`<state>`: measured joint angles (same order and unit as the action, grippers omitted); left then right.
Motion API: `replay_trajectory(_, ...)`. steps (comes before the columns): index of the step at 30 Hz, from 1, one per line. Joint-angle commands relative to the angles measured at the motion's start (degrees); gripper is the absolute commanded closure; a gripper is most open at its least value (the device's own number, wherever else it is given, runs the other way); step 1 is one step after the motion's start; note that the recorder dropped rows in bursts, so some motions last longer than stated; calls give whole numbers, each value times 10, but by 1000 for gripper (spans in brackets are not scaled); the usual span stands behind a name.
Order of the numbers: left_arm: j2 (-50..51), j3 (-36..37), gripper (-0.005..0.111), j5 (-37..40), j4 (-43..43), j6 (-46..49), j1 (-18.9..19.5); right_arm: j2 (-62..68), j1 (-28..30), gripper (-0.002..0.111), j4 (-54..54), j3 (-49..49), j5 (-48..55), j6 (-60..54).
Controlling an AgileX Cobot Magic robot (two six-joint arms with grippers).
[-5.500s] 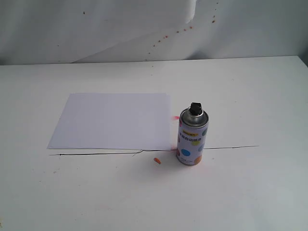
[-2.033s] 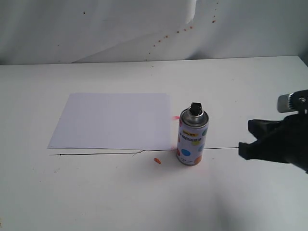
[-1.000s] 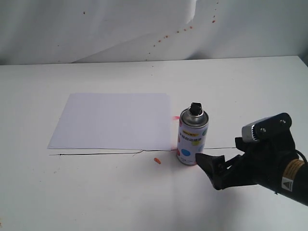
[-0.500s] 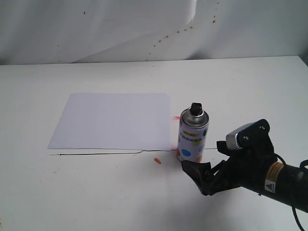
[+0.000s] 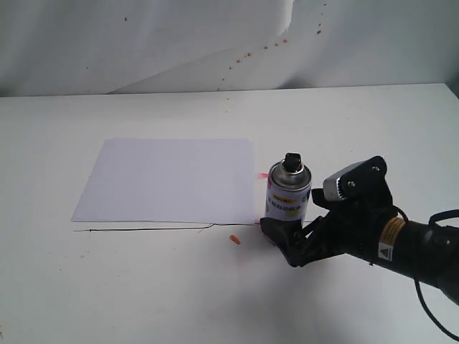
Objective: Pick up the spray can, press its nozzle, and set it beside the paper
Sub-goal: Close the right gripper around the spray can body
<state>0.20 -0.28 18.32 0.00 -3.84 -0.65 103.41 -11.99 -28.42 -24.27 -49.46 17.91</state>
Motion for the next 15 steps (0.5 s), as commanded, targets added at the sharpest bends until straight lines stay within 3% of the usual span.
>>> replay_trajectory(1, -2, 3, 106, -4, 0, -2, -3, 35, 0, 5, -29, -12, -13, -3)
replay_trajectory(15, -2, 3, 106, -4, 0, -2, -3, 93, 1, 5, 26, -17, -80, -23)
